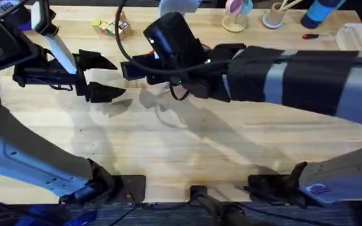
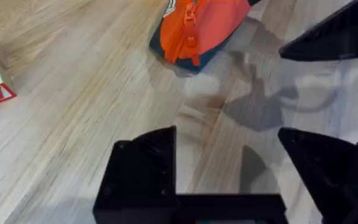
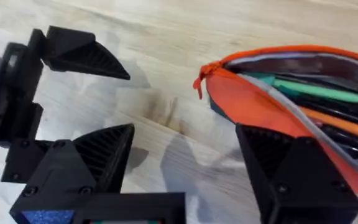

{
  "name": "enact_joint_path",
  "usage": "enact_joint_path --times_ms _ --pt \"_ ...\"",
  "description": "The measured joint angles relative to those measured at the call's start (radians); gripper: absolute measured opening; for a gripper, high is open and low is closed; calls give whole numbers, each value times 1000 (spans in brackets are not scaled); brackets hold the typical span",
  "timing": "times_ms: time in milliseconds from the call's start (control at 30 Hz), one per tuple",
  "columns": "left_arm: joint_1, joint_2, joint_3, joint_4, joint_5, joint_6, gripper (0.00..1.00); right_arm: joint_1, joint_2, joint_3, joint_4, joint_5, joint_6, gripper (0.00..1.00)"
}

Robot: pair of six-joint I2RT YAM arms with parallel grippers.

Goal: Unzip the bag, pick up the pens from the table one at a time and place them inside, then zip the bag closed.

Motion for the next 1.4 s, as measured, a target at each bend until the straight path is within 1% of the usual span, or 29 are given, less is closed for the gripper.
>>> enact_joint_path --times_ms 67,100,133,233,467,767,1000,1067,1167,1233,1300,1333,1400 --pt "0 0 0 0 0 8 995 5 3 41 -54 7 0 996" --pt "0 0 0 0 0 17 994 15 31 132 -91 12 -1 996" --pt "0 0 0 0 0 21 994 25 79 210 -93 13 -1 996" --pt "0 0 0 0 0 25 994 32 128 252 -95 24 0 996" --pt "0 0 0 0 -1 26 994 34 203 264 -85 51 62 996" --pt "0 0 0 0 0 26 994 34 231 265 -35 65 128 996" --pt "0 0 0 0 0 26 994 34 292 266 -32 116 179 996" --pt "0 0 0 0 -1 26 994 34 315 266 -8 161 199 996" --pt "0 0 0 0 0 26 994 32 319 266 -2 171 226 996" --pt "0 0 0 0 -1 26 995 26 321 267 1 174 249 962" --pt "0 0 0 0 0 26 995 16 321 267 1 173 269 904" --pt "0 0 0 2 0 26 995 0 321 267 3 171 301 821" --pt "0 0 0 4 0 26 995 -11 323 267 4 169 321 739"
